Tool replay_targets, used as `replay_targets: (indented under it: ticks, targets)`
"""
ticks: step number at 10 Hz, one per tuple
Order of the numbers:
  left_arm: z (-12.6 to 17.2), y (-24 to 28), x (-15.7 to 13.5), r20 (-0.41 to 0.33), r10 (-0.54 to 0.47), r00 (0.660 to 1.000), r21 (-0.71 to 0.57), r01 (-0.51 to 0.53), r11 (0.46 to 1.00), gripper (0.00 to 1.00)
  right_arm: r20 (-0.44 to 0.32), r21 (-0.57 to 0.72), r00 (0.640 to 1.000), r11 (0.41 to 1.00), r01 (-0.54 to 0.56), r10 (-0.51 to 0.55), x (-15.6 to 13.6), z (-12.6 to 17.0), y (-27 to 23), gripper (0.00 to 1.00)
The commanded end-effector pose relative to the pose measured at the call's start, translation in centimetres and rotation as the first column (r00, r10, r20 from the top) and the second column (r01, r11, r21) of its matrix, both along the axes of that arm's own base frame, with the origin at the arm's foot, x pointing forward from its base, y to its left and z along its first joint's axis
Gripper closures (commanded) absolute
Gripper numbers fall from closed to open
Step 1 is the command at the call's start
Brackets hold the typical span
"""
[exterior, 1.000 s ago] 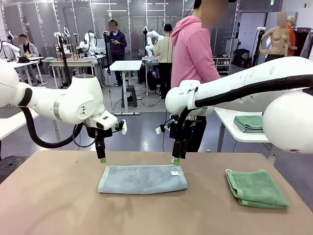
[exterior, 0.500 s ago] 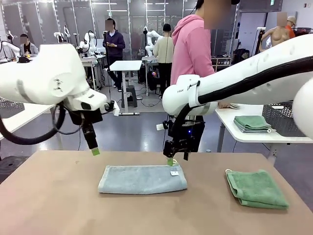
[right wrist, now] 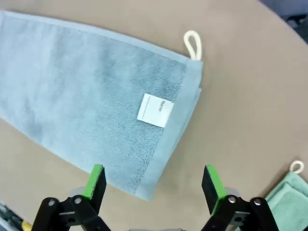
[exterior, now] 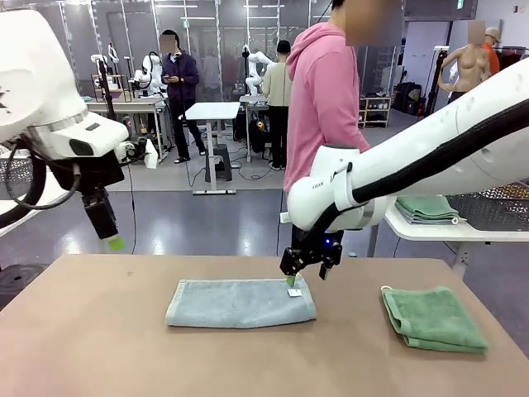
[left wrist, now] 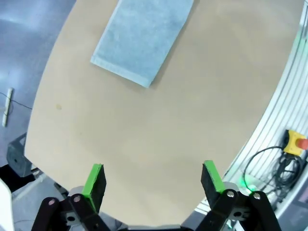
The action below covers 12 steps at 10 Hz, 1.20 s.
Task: Fold the towels and place them in the basket.
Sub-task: When a person lays out a Towel with hook on the table, fold it in half twice.
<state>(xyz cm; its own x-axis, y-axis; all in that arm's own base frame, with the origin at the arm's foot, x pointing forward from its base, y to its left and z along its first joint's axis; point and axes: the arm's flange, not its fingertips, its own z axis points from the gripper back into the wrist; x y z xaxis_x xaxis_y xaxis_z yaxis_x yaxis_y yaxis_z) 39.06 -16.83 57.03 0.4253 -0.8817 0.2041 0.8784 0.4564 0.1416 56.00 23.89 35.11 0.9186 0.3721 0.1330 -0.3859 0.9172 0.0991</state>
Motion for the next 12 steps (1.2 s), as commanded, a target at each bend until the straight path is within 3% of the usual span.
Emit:
replay_targets:
  ticks: [1,3,6,7,10,12]
  targets:
    - [0.2,0.6,-2.5,0.033,0.026,0.999,-0.045,-0.025,0.999,0.0,0.06,0.016,0.996,0.998,0.064,-0.065,-1.7,-0.2,-1.3,0.0]
    - [4.5,2.3,-6.6,0.122,0.088,0.989,-0.042,-0.084,0.996,0.0,0.036,-0.01,0.996,0.997,0.079,-0.079,-1.3,-1.8,-1.1,0.0]
    - [10.2,6.1,-14.1,0.268,0.128,0.955,-0.243,-0.061,0.968,0.0,0.006,-0.01,0.991,0.991,0.13,-0.13,-0.5,-2.7,0.0,0.0]
    - [11.3,7.2,-15.5,0.245,0.183,0.952,-0.295,-0.106,0.95,0.0,0.016,-0.023,0.986,0.986,0.164,-0.164,-0.4,-3.0,0.3,0.0]
    - [13.2,9.6,-18.3,0.273,0.384,0.882,-0.387,-0.264,0.883,0.0,-0.004,-0.034,0.975,0.975,0.221,-0.222,0.3,-4.2,0.2,0.0]
    - [13.9,10.0,-18.8,0.271,0.414,0.869,-0.398,-0.29,0.87,0.0,-0.012,-0.029,0.969,0.969,0.247,-0.247,0.6,-5.0,-0.3,0.0]
